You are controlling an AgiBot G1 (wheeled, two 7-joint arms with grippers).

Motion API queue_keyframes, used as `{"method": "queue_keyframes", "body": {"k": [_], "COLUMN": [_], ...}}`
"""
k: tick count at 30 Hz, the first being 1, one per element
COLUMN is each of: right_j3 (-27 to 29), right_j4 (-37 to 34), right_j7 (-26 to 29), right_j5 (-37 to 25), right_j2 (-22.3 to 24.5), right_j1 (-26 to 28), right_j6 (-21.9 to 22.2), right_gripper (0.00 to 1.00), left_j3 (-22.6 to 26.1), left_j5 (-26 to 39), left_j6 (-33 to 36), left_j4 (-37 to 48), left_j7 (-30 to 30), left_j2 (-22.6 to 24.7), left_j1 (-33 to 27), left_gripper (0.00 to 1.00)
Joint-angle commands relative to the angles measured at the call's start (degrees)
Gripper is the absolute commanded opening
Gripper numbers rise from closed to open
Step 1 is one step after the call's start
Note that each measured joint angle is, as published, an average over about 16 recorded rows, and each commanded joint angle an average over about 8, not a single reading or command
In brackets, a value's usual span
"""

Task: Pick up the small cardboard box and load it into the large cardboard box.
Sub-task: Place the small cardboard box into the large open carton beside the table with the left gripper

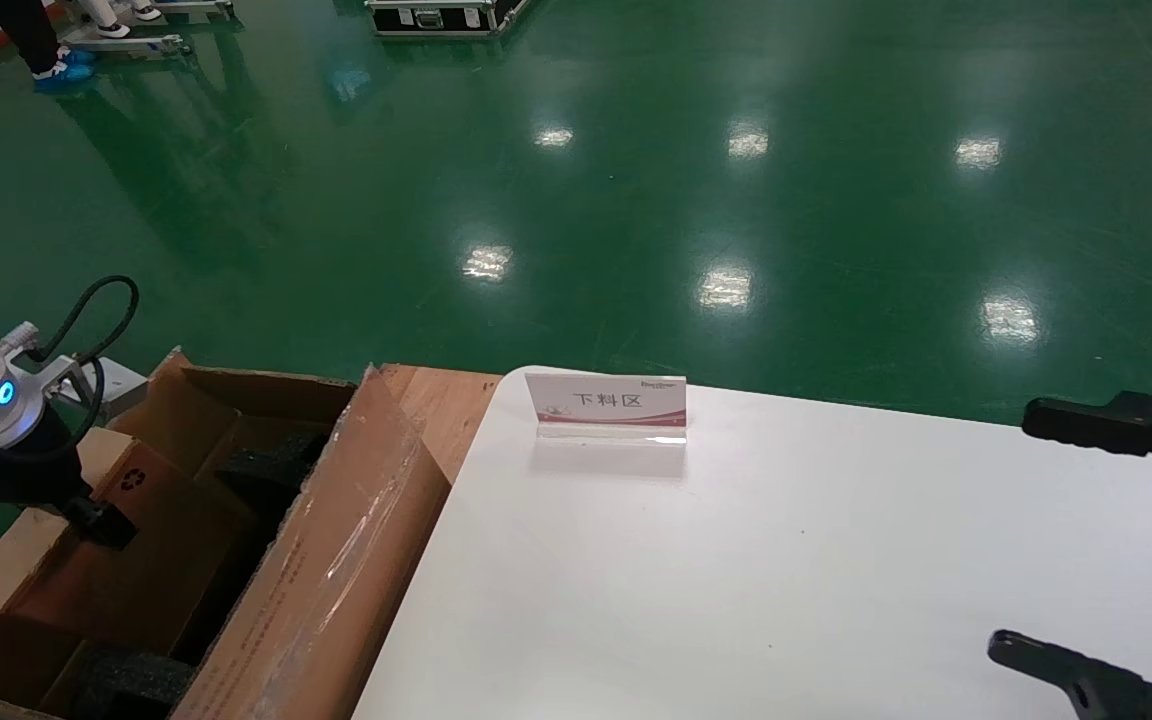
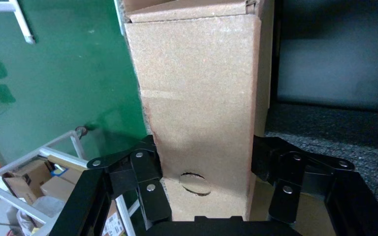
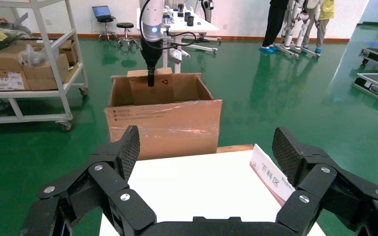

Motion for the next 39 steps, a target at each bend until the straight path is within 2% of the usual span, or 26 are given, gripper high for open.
{"method": "queue_keyframes", "body": {"k": [1, 26, 30, 39], "right_j3": [0.00, 0.03, 0.02, -0.01], "right_j4": [0.00, -0.01, -0.03, -0.05], "right_j7": [0.00, 0.00, -0.02, -0.03], "right_j5": [0.00, 0.00, 0.01, 0.02], "right_j2": [0.00, 0.00, 0.00, 0.01], "right_j1": [0.00, 0.01, 0.02, 0.03], "right_j6": [0.00, 0.00, -0.01, -0.01], "right_gripper": [1.00, 1.00, 1.00, 1.00], "left_j3": [0.01, -0.29, -1.59, -6.28], "left_j5": [0.00, 0.37, 0.75, 2.28], "left_j6": [0.02, -0.25, -2.01, -8.76], "left_j4": [-0.05, -1.10, -4.03, -16.80], "left_j7": [-0.03, 0.44, 2.24, 5.37], "left_j2": [-0.01, 0.08, -0.12, -3.22], "left_j1": [-0.05, -0.99, -3.80, -13.77], "left_gripper": [1.00, 1.00, 1.00, 1.00]}}
